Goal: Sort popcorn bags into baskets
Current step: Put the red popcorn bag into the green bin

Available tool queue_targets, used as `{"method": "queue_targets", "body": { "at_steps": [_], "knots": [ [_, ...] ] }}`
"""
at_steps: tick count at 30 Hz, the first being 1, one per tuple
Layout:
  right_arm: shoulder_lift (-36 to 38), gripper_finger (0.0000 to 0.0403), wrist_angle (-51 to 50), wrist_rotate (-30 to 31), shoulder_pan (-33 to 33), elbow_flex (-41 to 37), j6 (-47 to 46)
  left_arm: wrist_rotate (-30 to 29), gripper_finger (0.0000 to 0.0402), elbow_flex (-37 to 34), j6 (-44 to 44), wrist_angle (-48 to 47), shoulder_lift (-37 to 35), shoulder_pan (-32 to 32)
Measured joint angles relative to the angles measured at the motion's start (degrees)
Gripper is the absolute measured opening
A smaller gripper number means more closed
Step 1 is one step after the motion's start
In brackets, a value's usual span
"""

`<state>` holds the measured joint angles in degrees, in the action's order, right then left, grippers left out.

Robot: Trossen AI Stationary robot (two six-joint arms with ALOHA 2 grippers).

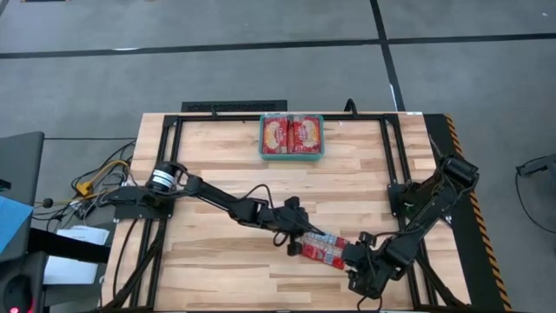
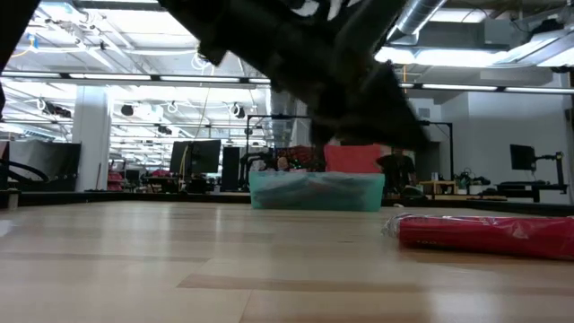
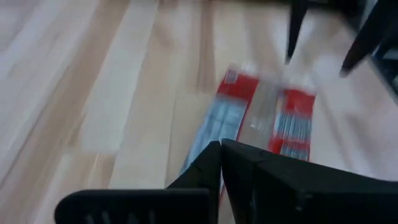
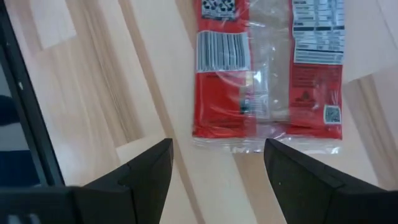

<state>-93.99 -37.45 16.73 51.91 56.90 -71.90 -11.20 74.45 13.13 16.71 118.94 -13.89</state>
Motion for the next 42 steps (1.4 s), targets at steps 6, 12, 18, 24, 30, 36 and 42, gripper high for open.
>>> {"method": "queue_targets", "body": {
  "at_steps": [6,12,18,24,30,36,42],
  "knots": [
    [0.2,0.0276,0.6,0.1,0.0,0.0,-0.3,-0.7,0.0,-0.3,0.3,0.2,2.3,0.3],
    [0.2,0.0276,0.6,0.2,-0.2,0.0,-0.3,-1.3,0.0,-0.4,1.6,-0.3,4.2,0.3],
    [0.2,0.0276,0.6,1.3,-0.3,0.0,-0.1,-9.1,0.0,-0.3,1.5,-4.1,4.0,0.7],
    [0.2,0.0276,0.1,2.9,-0.3,0.0,0.1,-11.0,0.0,-0.1,6.3,-13.7,3.3,3.0],
    [0.2,0.0276,-0.3,6.1,-0.3,0.0,0.4,-14.8,0.0,-0.3,7.0,-23.5,-1.0,5.1],
    [0.2,0.0276,-1.6,7.9,-0.3,0.0,0.4,-11.3,0.0,-0.3,7.5,-18.6,-5.1,5.8],
    [0.2,0.0276,-1.4,7.9,-0.3,0.0,0.4,5.5,0.0,-0.3,5.3,-3.7,-5.1,5.2]
  ]
}}
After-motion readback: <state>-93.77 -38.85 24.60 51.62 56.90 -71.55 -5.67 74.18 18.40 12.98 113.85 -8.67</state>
